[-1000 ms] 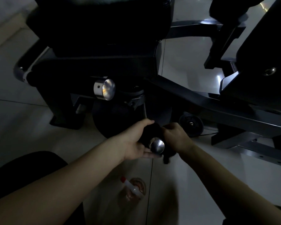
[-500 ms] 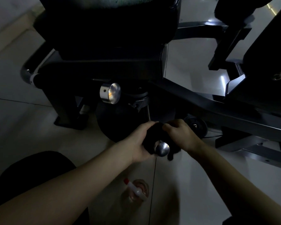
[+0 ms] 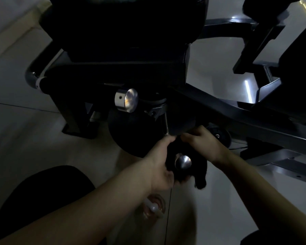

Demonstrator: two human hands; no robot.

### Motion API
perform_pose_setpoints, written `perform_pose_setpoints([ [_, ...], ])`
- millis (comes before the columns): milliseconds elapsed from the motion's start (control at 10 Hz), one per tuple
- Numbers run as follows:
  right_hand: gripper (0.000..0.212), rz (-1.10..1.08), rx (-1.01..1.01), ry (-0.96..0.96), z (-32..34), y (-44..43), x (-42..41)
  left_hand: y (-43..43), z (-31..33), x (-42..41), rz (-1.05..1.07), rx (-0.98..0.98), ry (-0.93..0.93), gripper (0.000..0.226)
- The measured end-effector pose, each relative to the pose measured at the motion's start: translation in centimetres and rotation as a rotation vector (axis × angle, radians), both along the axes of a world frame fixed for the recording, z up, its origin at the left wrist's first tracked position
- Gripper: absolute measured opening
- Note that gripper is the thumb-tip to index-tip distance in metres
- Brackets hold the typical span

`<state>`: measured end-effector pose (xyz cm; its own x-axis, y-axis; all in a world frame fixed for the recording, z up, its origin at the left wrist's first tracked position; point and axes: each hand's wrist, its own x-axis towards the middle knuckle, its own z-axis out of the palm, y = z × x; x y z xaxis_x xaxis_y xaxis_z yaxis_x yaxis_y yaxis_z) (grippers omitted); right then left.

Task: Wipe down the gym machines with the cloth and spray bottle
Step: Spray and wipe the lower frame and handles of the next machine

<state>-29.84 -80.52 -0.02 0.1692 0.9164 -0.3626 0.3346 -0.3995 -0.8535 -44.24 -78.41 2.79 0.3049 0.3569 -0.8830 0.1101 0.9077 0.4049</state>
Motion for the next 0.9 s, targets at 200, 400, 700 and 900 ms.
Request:
perform_pose_setpoints([
  [200, 0.009, -0.075, 0.023, 0.019, -0.1, -0.1, -0.2, -0.5, 1.2, 0.4, 0.058, 0.041, -0.087, 0.024],
  [400, 0.019, -0.040, 0.072, 0.043, 0.9, -1.6, 0.0, -0.8, 0.7, 0.0, -0.118, 0.088, -0.026, 0.032],
  [700, 0.021, 0.167, 0.112, 0.416, 3.8, -2.5, -0.4, -1.1, 1.1, -2.4, -0.269, 0.246, -0.114, 0.031],
  [900, 0.016, 0.231, 0.162, 0.559, 3.7, -3.2, 0.2, -1.4, 1.2, -3.1, -0.333, 0.115, -0.326, 0.064],
])
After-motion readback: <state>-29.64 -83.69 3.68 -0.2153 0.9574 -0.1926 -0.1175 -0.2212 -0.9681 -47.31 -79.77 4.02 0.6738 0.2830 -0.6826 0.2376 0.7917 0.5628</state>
